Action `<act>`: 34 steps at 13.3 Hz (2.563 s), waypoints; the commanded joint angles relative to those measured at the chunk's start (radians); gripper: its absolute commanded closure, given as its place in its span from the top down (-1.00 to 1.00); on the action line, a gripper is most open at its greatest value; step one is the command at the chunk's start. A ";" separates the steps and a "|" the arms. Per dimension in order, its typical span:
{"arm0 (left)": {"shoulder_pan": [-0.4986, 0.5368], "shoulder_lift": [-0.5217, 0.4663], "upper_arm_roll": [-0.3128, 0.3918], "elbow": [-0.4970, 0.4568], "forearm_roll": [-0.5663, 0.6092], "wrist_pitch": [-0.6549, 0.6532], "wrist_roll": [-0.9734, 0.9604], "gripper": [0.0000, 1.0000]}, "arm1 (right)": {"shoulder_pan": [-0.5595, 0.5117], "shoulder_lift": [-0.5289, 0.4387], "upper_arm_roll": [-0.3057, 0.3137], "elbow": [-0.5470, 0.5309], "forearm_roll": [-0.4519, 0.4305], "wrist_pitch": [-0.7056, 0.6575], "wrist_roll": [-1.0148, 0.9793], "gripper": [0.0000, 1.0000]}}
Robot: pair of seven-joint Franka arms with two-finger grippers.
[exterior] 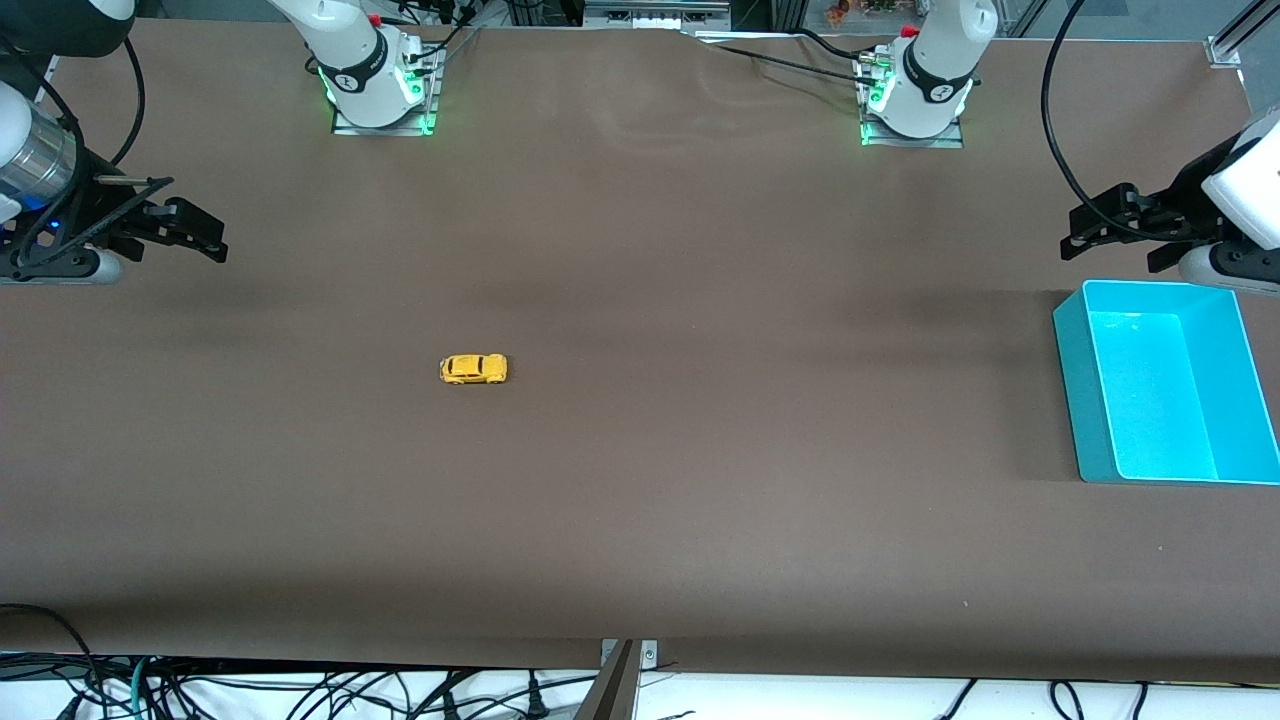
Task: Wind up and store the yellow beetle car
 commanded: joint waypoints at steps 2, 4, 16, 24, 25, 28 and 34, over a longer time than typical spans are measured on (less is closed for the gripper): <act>0.000 0.018 -0.003 0.036 0.016 -0.008 -0.008 1.00 | -0.001 -0.015 -0.001 -0.006 -0.001 -0.014 -0.013 1.00; 0.000 0.018 -0.003 0.036 0.016 -0.008 -0.009 1.00 | 0.002 0.005 0.002 -0.006 -0.001 -0.063 -0.017 1.00; 0.015 0.047 0.000 0.036 0.008 -0.008 -0.003 1.00 | 0.016 0.067 0.237 -0.306 -0.002 0.330 -0.644 1.00; 0.016 0.050 0.000 0.034 0.008 -0.008 -0.003 1.00 | 0.018 0.299 0.252 -0.436 -0.001 0.814 -1.235 1.00; 0.016 0.050 0.000 0.034 0.006 -0.008 -0.003 1.00 | 0.024 0.337 0.267 -0.431 -0.001 0.849 -1.258 1.00; 0.015 0.054 -0.001 0.034 0.006 -0.008 -0.003 1.00 | 0.051 0.393 0.275 -0.430 -0.005 0.917 -1.277 0.99; 0.013 0.062 -0.006 0.021 0.019 -0.007 0.003 1.00 | 0.076 0.474 0.270 -0.430 -0.038 1.029 -1.272 0.99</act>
